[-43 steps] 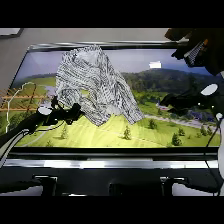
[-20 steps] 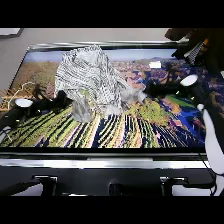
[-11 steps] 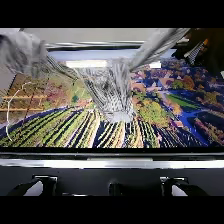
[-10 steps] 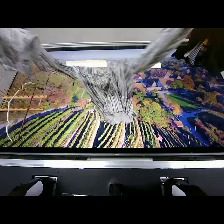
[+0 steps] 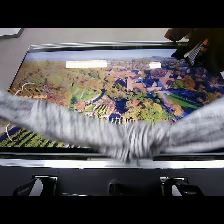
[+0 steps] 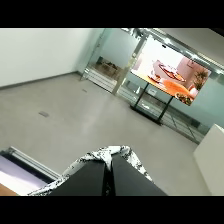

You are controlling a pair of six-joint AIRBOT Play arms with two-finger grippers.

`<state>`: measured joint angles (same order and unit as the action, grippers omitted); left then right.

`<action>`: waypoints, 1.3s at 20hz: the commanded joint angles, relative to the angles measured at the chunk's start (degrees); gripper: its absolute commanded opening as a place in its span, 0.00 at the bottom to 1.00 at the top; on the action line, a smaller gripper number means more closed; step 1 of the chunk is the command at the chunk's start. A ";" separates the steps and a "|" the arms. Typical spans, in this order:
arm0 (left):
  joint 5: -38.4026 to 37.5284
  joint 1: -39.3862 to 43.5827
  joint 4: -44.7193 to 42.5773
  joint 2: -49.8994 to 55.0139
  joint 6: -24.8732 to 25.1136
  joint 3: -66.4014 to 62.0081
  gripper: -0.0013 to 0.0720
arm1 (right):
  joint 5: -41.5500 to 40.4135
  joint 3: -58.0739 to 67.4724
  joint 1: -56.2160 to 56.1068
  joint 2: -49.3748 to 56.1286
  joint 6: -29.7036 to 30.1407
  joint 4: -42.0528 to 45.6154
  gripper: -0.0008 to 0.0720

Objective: Fold the clothes and pants, and hang the long-sleeved shirts on hangers.

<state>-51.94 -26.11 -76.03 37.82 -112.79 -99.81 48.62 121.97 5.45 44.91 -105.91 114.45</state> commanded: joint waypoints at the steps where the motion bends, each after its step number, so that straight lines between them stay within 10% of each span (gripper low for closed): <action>1: 1.09 -1.29 -3.85 0.46 -2.14 0.24 0.06 | 1.03 0.13 0.04 2.62 -8.92 10.69 0.07; 5: 7.43 -1.05 3.06 9.05 -1.25 3.56 0.06 | 1.88 0.13 0.04 15.47 -17.18 12.48 0.07; 10: 15.82 8.74 10.49 26.60 18.38 4.52 0.06 | -4.72 0.13 0.07 33.42 -38.34 12.26 0.07; 12: 19.69 10.86 10.54 33.14 17.97 4.52 0.06 | -5.09 0.13 0.04 39.04 -43.65 10.88 0.07; 15: 17.31 11.72 10.71 42.18 15.69 4.55 0.06 | -3.19 -3.37 0.07 44.41 -41.27 5.77 0.07; 21: -7.76 12.74 14.53 57.77 15.93 4.55 0.07 | 18.73 -11.67 0.04 52.06 -13.70 -10.86 0.14; 23: -14.36 13.27 14.53 61.26 15.89 4.55 0.25 | 24.00 -11.96 0.04 54.82 -6.56 -15.17 0.14; 26: -16.06 12.87 14.53 61.29 15.67 4.52 0.95 | 26.62 -11.93 0.07 54.53 0.07 -16.76 0.44</action>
<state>-61.69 -13.19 -61.93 97.08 -97.01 -95.24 68.90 110.56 5.50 98.43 -115.79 102.15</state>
